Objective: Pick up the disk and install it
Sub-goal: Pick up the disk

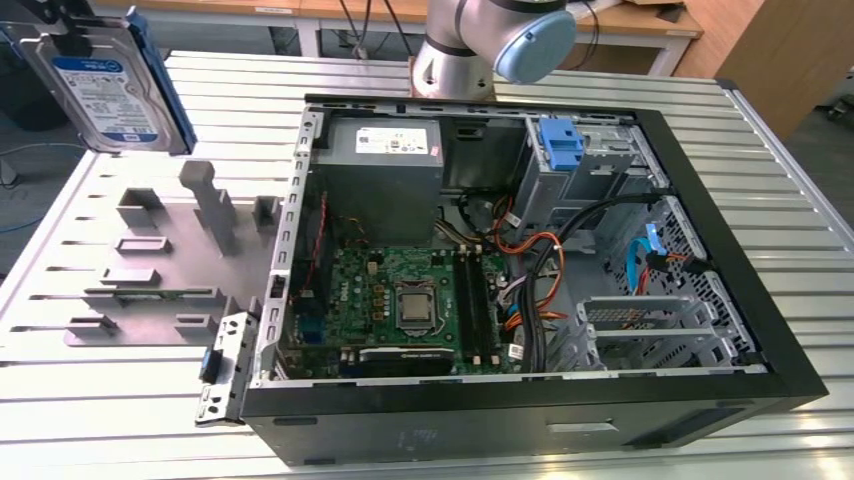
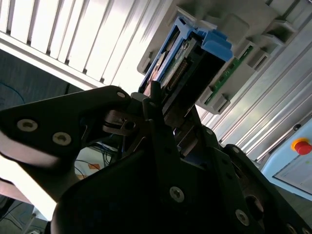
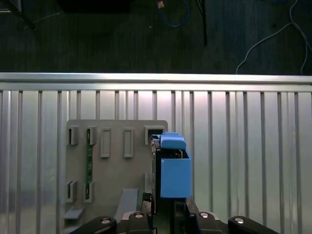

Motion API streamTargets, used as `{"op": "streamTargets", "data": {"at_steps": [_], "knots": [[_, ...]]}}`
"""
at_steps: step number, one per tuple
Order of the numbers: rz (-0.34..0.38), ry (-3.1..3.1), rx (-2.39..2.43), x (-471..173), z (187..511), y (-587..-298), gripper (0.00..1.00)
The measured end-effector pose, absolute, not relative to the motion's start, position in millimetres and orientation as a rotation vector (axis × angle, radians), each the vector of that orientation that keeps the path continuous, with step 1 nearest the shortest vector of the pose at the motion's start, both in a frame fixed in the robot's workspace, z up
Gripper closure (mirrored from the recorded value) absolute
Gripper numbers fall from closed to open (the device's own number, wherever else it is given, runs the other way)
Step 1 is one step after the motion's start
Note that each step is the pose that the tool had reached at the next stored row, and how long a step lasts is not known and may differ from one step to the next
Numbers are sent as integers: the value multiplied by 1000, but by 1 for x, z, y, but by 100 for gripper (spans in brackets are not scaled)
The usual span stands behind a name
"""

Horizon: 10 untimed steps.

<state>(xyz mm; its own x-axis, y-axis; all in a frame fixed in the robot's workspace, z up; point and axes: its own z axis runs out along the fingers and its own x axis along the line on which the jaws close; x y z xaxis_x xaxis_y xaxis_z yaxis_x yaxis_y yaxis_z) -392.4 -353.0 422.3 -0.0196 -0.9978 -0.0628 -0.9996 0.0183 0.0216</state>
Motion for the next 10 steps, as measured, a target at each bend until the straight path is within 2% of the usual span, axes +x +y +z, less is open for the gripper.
{"op": "streamTargets", "data": {"at_steps": [10], "knots": [[92,2220,-2178,-392,443,-352,65]]}}
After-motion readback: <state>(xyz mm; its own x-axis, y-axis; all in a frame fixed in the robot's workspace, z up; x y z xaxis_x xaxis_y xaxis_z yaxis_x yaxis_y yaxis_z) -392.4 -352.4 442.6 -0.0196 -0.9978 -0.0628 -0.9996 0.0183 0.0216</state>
